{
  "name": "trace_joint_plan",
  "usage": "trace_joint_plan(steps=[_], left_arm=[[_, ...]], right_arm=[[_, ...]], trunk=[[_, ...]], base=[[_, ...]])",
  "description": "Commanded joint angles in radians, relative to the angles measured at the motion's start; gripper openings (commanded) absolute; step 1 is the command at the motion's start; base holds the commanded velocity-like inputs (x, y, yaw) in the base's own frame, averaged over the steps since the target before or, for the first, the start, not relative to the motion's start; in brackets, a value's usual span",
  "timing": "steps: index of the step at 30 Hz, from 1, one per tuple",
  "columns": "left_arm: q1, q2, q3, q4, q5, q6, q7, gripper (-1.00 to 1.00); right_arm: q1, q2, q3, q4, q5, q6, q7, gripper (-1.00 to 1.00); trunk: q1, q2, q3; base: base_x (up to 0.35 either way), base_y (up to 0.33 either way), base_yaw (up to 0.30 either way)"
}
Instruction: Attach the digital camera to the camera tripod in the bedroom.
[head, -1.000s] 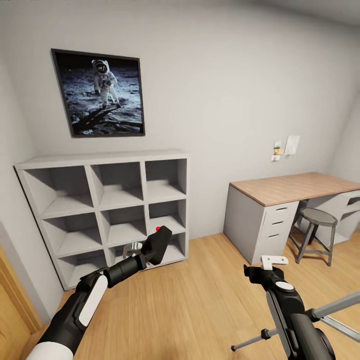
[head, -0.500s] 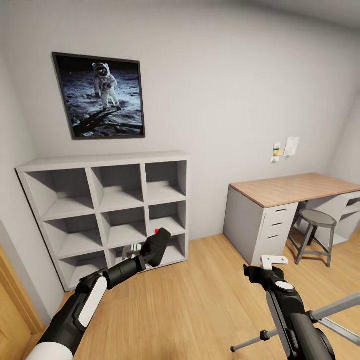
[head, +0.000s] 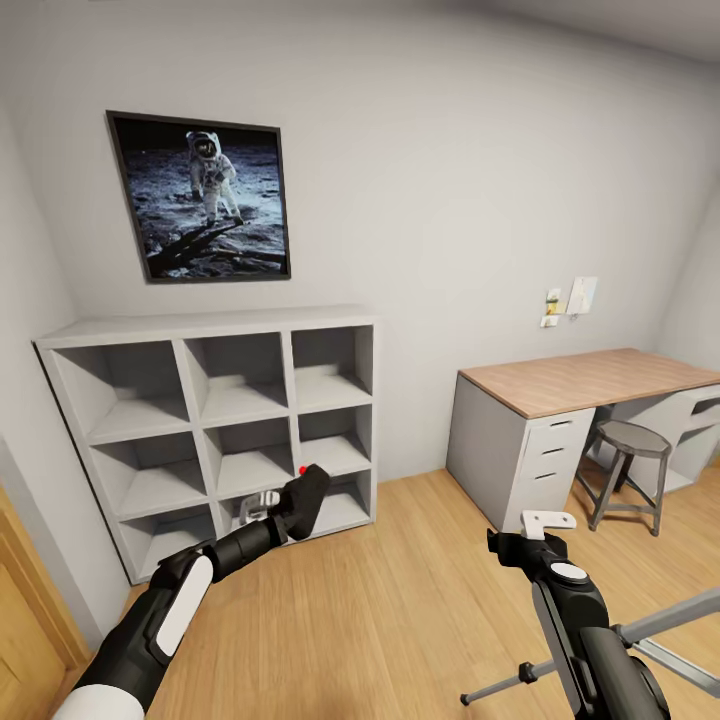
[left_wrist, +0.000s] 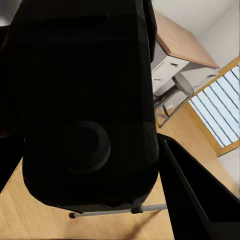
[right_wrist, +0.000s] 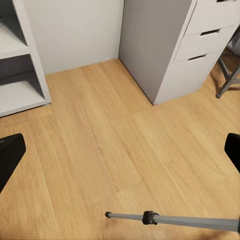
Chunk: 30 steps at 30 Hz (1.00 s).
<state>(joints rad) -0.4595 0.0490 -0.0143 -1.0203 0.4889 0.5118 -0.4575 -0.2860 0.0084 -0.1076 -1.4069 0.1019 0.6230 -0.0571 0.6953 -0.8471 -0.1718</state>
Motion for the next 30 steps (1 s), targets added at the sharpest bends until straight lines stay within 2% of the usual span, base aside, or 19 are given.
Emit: trace_joint_plan(steps=[1,3,9,19,30], left_arm=[[-0.001,0.003,-0.001,0.005,0.011,0.006,0.022,-1.0],[-0.001,0.006,-0.001,0.014,0.011,0.003,0.046,-1.0],[-0.001,0.029,-0.001,0.062,0.009,-0.007,0.18,-1.0],[-0.001,0.032,-0.005,0.07,0.006,-0.012,0.347,-1.0],[-0.001,0.031,-0.013,0.059,0.001,-0.013,0.379,-1.0]], right_arm=[[-0.001,0.001,-0.001,-0.001,0.01,0.006,0.003,1.0],[-0.001,0.001,-0.001,-0.001,0.01,0.006,0.003,1.0],[-0.001,0.001,-0.001,-0.001,0.01,0.006,0.003,1.0],[-0.001,0.001,-0.001,-0.001,0.01,0.006,0.003,1.0],[-0.001,0.004,0.0,0.008,0.004,0.006,0.003,1.0]], trunk=[[-0.004,0.006,0.002],[-0.011,0.02,0.008],[-0.034,0.062,0.027],[-0.073,0.132,0.058],[-0.115,0.209,0.093]], base=[[0.0,0.0,0.0],[0.0,0.0,0.0],[0.0,0.0,0.0],[0.0,0.0,0.0],[0.0,0.0,0.0]])
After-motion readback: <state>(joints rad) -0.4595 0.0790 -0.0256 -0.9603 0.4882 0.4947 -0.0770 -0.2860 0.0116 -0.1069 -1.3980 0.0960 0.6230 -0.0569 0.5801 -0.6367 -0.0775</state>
